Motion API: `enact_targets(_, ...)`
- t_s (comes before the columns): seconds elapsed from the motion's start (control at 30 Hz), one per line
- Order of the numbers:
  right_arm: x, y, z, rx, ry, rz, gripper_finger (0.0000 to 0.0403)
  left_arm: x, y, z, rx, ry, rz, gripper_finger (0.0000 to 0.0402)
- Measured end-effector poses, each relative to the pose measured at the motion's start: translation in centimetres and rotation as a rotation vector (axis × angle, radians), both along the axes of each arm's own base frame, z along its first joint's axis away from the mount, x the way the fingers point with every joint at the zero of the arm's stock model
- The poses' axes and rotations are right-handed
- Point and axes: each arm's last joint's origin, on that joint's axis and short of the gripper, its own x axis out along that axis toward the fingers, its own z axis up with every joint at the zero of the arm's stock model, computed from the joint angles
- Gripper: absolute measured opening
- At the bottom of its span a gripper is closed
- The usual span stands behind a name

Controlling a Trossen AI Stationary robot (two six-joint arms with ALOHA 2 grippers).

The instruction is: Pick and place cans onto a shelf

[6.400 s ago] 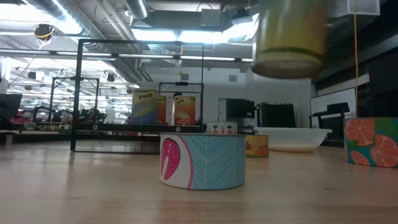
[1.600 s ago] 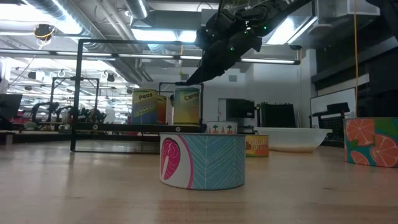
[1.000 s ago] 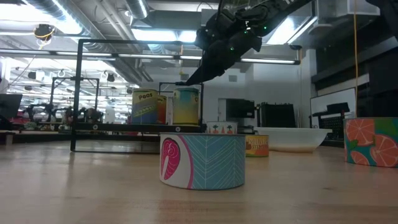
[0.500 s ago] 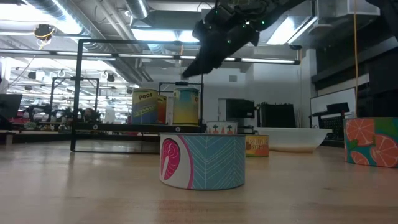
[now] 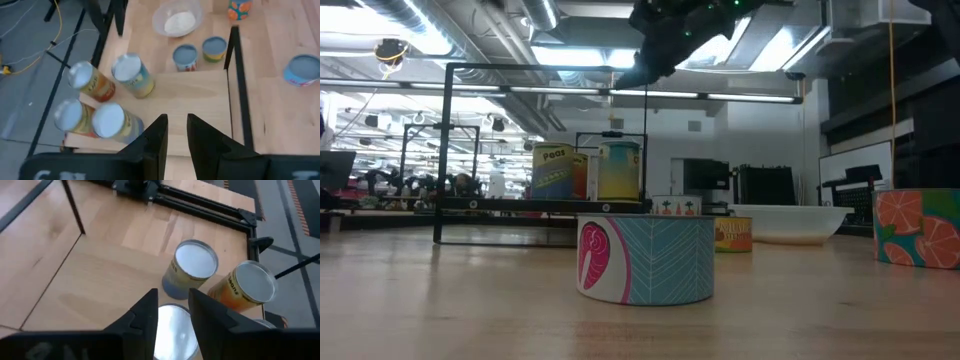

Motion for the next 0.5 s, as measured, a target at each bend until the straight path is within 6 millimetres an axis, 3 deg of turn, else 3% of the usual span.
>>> enact_targets(0.27, -0.9, 0.3, -2.5, -0.125, 0.127, 0.162, 0.0113, -1.6, 0.2, -7.0, -0.090, -0.154, 0.031, 0.0065)
enact_targets(0.5, -1.0, 0.4, -2.6, -0.179, 0.131, 0.219, 0.0113, -1.0, 0.1, -10.2, -0.123, -0.248, 0.010, 0.0065)
